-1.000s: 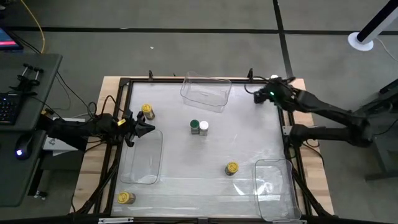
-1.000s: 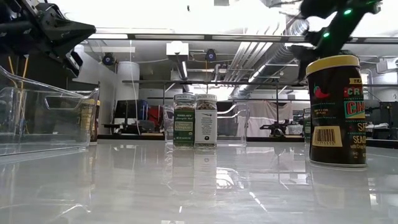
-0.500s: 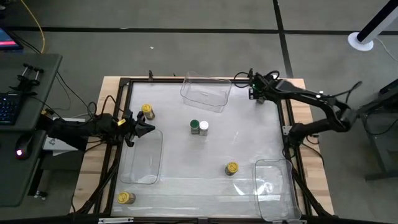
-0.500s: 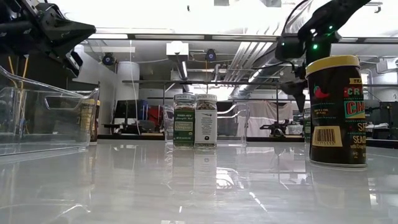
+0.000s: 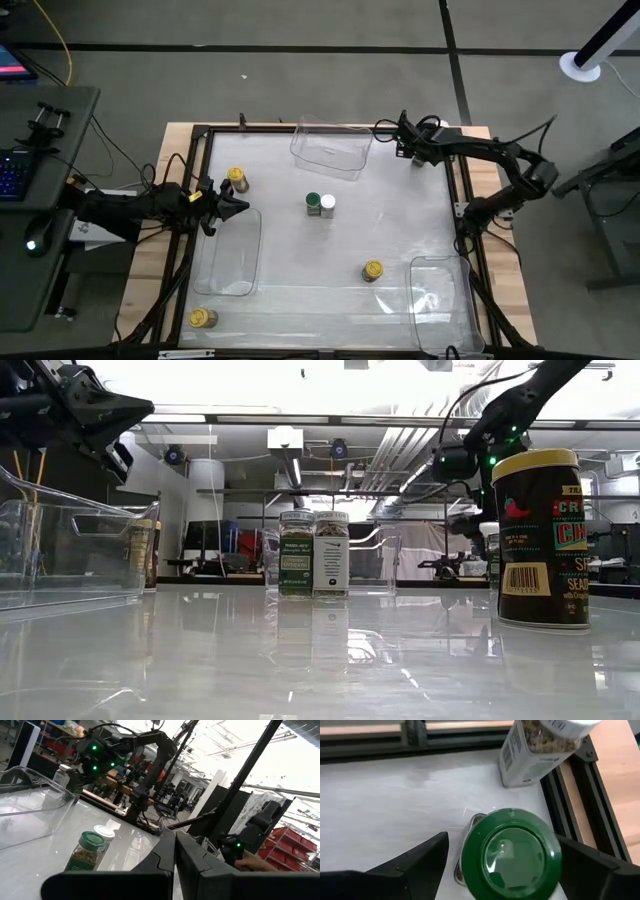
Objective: Sort spices by type
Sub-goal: Put the top green seasoning bottle into the right transparent bin
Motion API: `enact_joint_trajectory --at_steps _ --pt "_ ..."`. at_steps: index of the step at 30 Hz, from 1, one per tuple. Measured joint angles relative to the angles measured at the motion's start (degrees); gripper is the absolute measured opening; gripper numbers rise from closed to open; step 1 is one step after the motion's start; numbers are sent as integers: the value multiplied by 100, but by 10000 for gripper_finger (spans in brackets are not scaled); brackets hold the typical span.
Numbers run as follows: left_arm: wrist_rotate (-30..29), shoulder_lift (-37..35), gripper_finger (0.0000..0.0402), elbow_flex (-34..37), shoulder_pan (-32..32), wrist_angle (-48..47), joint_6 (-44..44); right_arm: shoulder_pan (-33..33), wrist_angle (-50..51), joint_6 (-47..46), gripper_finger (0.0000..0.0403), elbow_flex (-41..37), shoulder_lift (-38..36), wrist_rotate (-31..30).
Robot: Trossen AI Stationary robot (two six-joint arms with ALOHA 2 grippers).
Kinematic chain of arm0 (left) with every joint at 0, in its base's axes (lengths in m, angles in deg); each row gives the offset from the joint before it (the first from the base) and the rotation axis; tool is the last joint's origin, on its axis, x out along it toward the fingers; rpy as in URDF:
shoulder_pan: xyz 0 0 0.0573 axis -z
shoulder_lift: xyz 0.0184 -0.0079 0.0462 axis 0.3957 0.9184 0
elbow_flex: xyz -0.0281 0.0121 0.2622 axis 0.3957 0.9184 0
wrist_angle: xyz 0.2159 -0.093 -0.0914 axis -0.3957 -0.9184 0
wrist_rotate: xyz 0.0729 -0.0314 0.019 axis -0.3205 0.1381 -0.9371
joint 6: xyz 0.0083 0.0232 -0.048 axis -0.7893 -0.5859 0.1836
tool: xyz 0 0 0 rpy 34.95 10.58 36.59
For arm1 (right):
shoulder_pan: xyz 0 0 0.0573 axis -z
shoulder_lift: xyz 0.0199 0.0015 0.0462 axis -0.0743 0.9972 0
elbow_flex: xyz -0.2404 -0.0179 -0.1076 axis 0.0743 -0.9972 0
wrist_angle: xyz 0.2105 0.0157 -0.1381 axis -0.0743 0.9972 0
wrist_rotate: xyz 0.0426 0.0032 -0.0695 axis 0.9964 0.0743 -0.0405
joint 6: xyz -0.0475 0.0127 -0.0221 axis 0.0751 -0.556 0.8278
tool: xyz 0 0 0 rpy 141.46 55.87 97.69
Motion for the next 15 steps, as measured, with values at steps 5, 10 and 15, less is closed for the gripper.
enact_joint_trajectory --at_steps 5,10,15 --pt "1 1 1 -1 -2 0 -1 -1 10 -59 288 0 152 -1" --pt "-1 0 1 -1 0 -1 -1 -1 26 -33 198 0 143 -150" --pt "-1 0 1 1 -1 1 -1 -65 57 246 198 2 91 -149"
